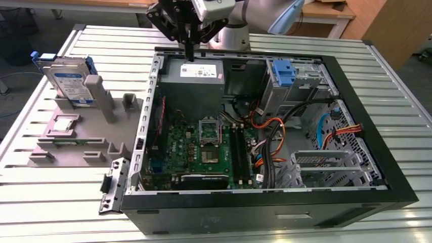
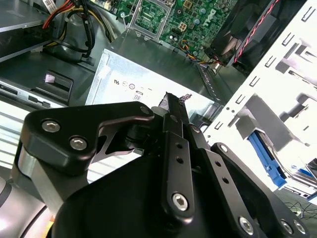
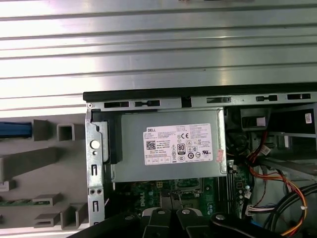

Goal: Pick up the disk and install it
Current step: 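Reach for the disk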

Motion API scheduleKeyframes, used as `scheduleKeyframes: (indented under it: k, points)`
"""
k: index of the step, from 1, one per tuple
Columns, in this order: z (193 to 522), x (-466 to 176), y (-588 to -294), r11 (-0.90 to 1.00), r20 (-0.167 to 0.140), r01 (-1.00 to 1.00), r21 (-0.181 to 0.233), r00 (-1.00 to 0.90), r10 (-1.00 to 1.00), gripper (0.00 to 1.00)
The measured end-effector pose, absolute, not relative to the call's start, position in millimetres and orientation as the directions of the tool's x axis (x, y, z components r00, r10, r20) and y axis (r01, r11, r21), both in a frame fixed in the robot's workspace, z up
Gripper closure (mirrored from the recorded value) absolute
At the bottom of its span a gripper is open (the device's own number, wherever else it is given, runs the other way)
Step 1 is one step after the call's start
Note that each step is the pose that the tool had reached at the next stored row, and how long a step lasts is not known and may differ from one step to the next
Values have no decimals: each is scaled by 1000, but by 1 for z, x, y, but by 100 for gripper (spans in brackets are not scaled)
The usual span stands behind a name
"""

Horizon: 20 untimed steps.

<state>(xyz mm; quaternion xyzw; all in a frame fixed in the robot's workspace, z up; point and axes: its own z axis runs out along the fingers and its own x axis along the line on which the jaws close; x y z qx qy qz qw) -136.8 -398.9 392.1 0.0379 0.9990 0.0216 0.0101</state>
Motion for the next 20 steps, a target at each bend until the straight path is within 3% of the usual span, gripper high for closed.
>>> scheduleKeyframes:
  k: [20]
  points:
    - [392, -147, -391, 996, -19, 75, 44, -997, 76, 90]
